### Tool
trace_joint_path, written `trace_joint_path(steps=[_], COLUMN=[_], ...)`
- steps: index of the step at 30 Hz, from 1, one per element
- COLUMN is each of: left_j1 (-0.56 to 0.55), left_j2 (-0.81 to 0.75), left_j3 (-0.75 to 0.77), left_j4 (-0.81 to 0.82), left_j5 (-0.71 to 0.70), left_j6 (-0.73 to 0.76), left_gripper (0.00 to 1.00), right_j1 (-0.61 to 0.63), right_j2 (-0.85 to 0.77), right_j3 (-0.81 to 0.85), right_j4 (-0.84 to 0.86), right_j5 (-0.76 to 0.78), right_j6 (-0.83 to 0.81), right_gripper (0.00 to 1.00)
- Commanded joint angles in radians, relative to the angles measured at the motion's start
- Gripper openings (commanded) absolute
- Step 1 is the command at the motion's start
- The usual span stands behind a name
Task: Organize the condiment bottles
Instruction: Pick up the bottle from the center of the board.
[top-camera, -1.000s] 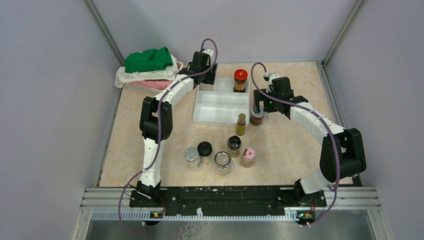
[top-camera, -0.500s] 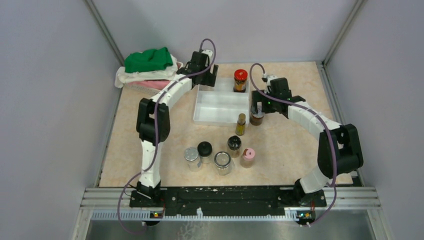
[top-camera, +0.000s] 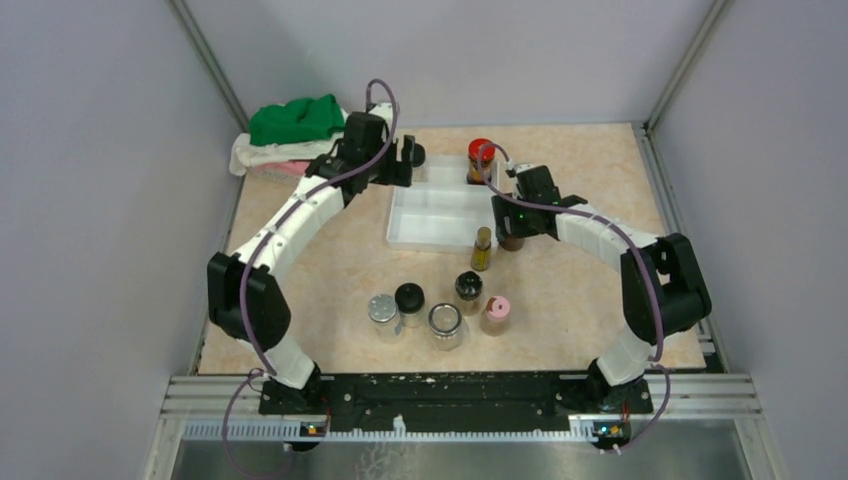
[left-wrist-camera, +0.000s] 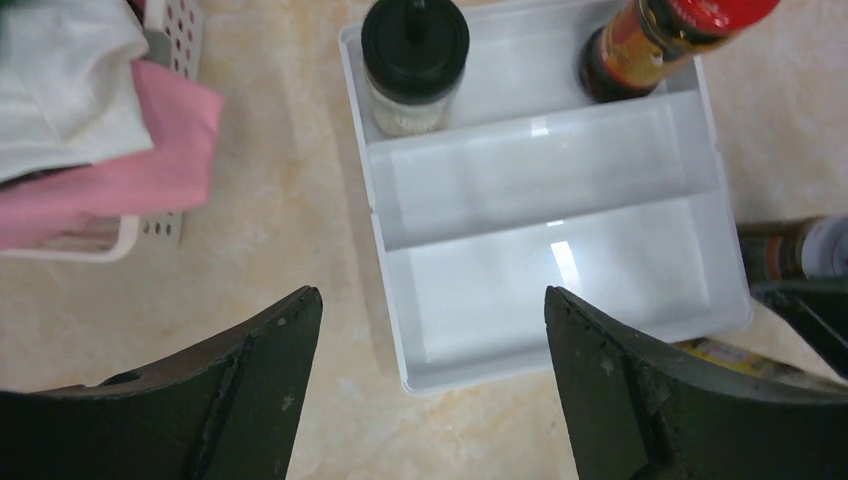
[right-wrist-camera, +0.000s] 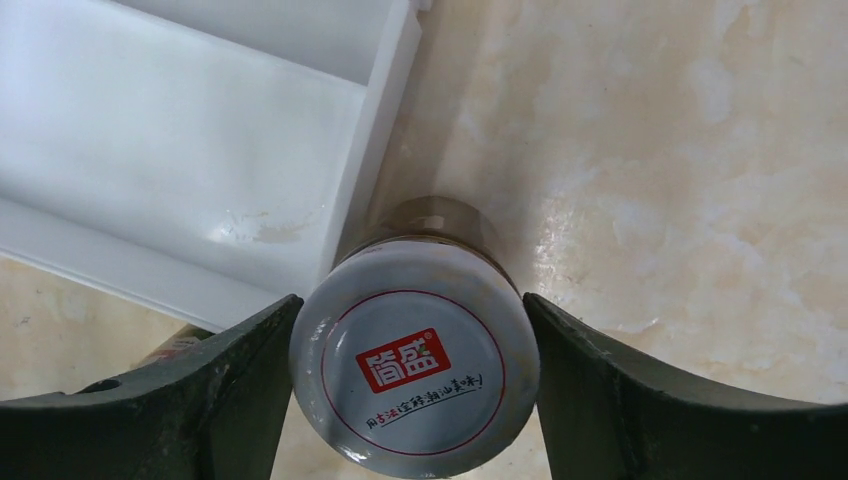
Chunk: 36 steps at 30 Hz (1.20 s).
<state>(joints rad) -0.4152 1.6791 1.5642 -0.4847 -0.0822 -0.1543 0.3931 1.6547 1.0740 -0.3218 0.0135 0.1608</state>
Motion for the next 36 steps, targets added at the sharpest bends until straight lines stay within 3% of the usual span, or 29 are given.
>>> trace_joint_path(steps=[1,3,7,10,16,18,24,36], left_j1=[-0.03,-0.041,-0.051,-0.051,-0.051,-0.051,-0.051,-0.051], left_j2=[-0.108,-0.158,-0.22,-0.242,-0.242,-0.24,-0.231,-0.234], left_j3=[-0.124,-0.18,-0.266,-0.303,-0.314,-0.314,-0.313,-0.298], left_j4=[-0.024,-0.023,-0.023,-0.023,-0.022,-0.02,-0.037,-0.067], left_j5=[0.038,0.044,0.038,0.03,0.036,0.036,0.046,0.039], left_j6=[-0.05,-0.061,-0.061,-0.056,-0.057,-0.057,-0.056,-0.055], left_gripper=[0.88,0.88,0.88,0.88,0.87,0.87,0.87,0.87], right_j1=[0.005,0.006,0.006,0.011,0.012,0.012,0.012,0.012], right_j2=[-0.001,-0.006,-0.022,-0.052,-0.115,-0.13,-0.136,0.014], right_j3=[0.01,-0.002,-0.012,-0.014,0.017,0.042,0.172,0.315], right_j4=[0.038,0.055,0.061,0.059,0.032,0.018,-0.035,0.1], right_j5=[0.093,0.108,0.129,0.139,0.156,0.154,0.134,-0.008], right_j6=[0.035,0.041,0.052,0.052,0.037,0.028,0.009,0.012], right_gripper=[0.74,0.65,0.35,0.23,0.11,0.0,0.0,0.0])
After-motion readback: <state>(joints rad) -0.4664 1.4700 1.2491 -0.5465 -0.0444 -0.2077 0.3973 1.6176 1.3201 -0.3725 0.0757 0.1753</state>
